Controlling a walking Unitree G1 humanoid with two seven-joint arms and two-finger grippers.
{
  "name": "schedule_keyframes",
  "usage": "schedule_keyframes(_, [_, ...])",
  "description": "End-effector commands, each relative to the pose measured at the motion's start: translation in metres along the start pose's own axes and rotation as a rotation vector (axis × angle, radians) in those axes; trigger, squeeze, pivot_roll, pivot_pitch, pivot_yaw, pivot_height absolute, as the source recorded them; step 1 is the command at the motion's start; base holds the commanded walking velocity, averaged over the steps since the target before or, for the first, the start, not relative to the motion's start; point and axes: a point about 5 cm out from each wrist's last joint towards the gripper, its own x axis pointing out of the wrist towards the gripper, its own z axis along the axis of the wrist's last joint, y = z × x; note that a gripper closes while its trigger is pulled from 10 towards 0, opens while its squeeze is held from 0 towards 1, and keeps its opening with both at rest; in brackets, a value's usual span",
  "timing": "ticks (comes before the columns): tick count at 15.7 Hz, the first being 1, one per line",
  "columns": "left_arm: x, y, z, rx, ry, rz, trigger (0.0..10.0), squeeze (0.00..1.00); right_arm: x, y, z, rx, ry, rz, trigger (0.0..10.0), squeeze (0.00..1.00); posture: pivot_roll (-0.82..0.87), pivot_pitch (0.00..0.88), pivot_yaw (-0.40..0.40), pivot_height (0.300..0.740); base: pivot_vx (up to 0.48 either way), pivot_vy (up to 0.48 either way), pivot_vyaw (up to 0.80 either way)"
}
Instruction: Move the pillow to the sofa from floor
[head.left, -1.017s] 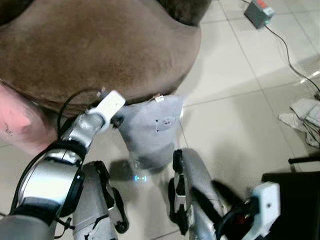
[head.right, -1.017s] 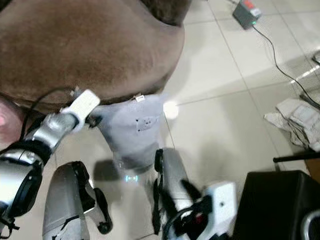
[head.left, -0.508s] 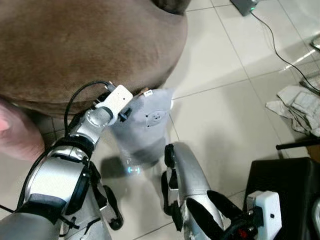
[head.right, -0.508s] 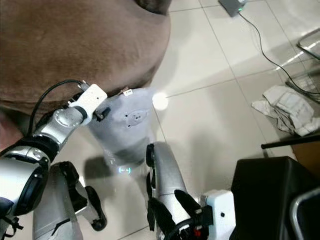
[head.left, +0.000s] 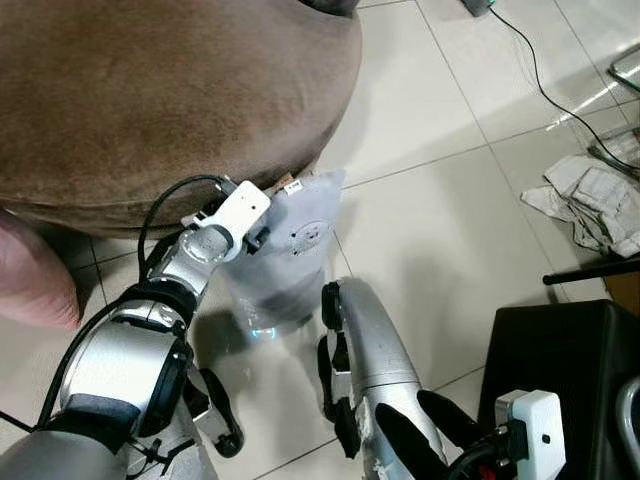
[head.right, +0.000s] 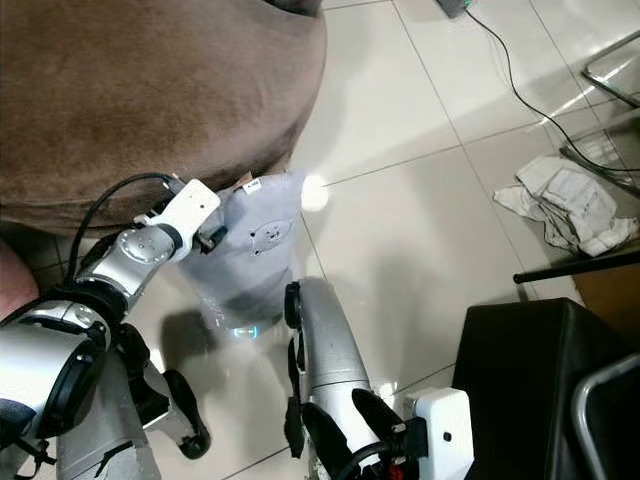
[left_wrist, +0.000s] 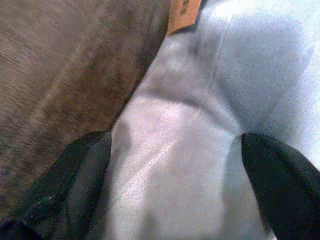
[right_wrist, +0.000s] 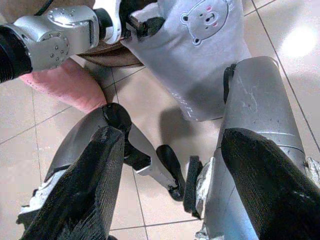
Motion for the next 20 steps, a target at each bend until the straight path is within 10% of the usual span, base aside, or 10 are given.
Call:
schedule_keyframes(1, [-0.001,-0.017,-0.022,-0.002,0.083,-0.048,10.0,0.00,-0.004,0.002,-0.001,0.000,0.023,-0.011,10.0,0.17,-0.47,0.501,-0.164,0.548,0.000,0.000,0.00])
schedule_keyframes(5, [-0.002,-0.016,-0.026,-0.062,0.111,-0.043,10.0,0.00,-0.004,0.002,-0.002,0.000,0.023,-0.016,10.0,0.17,-0.47,0.500,-0.164,0.548,0.000,0.000,0.00])
schedule_keyframes(6, [-0.002,-0.015,-0.026,-0.133,0.105,-0.035,10.0,0.35,-0.003,0.002,-0.002,-0.001,0.021,-0.015,10.0,0.17,-0.47,0.499,-0.164,0.548,0.000,0.000,0.00])
schedule_keyframes(7, [-0.002,-0.014,-0.027,-0.154,0.104,-0.023,10.0,1.00,-0.002,0.002,-0.002,-0.001,0.021,-0.014,10.0,0.17,-0.46,0.495,-0.163,0.548,0.000,0.000,0.00])
schedule_keyframes(20, [-0.001,-0.025,-0.025,-0.221,0.087,-0.059,10.0,1.00,0.000,0.000,-0.006,-0.022,0.029,-0.031,10.0,0.17,-0.46,0.488,-0.159,0.548,0.000,0.000,0.00])
